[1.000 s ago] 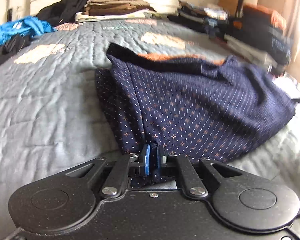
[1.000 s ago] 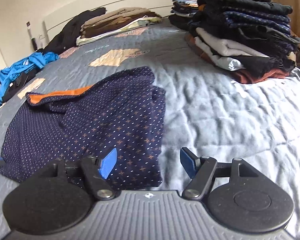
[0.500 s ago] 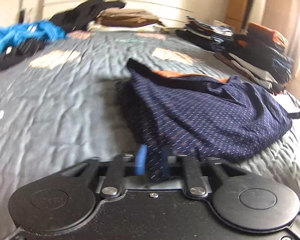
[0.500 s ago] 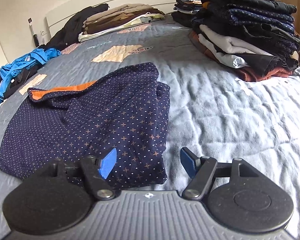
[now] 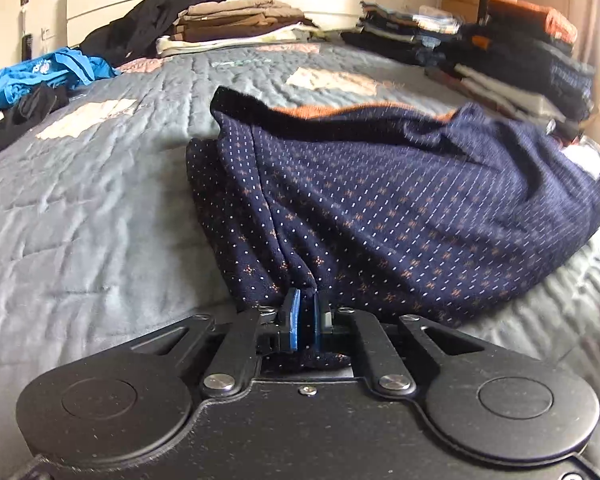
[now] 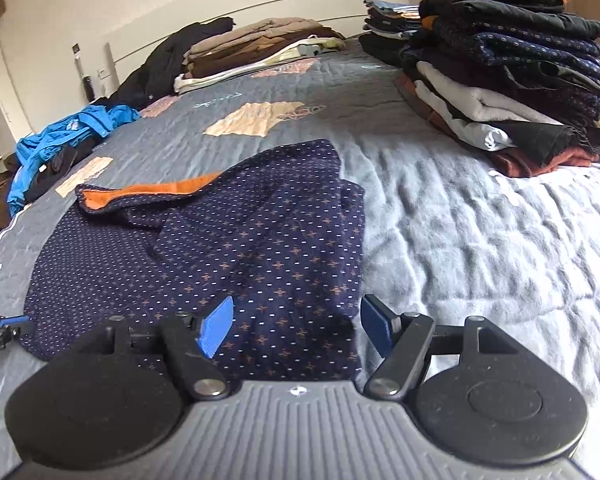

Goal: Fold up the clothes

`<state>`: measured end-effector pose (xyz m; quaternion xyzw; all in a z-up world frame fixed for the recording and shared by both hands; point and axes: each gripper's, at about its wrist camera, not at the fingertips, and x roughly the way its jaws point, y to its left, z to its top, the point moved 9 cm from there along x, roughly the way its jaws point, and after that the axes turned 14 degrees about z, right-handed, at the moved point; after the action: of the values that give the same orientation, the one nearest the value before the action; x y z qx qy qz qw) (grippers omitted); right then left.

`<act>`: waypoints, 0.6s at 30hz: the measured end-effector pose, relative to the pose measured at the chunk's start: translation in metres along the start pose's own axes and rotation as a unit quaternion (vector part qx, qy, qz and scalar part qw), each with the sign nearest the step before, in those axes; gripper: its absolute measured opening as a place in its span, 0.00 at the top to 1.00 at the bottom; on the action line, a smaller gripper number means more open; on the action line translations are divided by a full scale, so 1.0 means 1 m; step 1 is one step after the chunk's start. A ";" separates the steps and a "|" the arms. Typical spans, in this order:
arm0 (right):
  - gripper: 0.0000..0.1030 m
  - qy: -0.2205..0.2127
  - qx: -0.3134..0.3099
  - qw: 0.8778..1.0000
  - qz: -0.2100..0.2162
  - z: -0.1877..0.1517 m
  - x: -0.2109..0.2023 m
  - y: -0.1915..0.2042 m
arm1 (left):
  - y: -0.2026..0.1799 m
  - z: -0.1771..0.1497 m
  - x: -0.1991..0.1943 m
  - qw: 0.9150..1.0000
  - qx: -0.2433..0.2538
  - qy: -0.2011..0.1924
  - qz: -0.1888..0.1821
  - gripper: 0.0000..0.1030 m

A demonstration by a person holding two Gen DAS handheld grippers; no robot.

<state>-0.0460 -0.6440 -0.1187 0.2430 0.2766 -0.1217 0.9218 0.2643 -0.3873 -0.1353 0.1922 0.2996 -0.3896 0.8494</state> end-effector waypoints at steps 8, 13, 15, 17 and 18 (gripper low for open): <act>0.32 -0.001 0.008 1.000 0.010 0.001 -0.002 0.000 | 0.035 -0.004 -0.038 0.998 -0.046 -0.006 -0.052 0.95; 0.32 -0.004 0.011 1.000 0.014 0.002 -0.003 0.000 | 0.041 -0.003 -0.046 0.996 -0.065 -0.019 -0.052 0.95; 0.32 -0.004 0.010 1.000 0.016 0.002 -0.004 0.000 | 0.045 -0.011 -0.039 0.998 -0.054 -0.004 -0.033 1.00; 0.32 0.001 0.009 1.000 0.017 0.001 -0.003 0.001 | 0.054 -0.023 -0.032 0.998 -0.056 0.018 -0.019 1.00; 0.32 0.003 0.009 1.000 0.018 0.000 -0.002 0.001 | 0.058 -0.029 -0.032 0.997 -0.062 0.028 -0.021 1.00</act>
<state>-0.0472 -0.6433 -0.1168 0.2563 0.2740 -0.1070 0.9207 0.2825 -0.3181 -0.1305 0.1440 0.3506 -0.3828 0.8425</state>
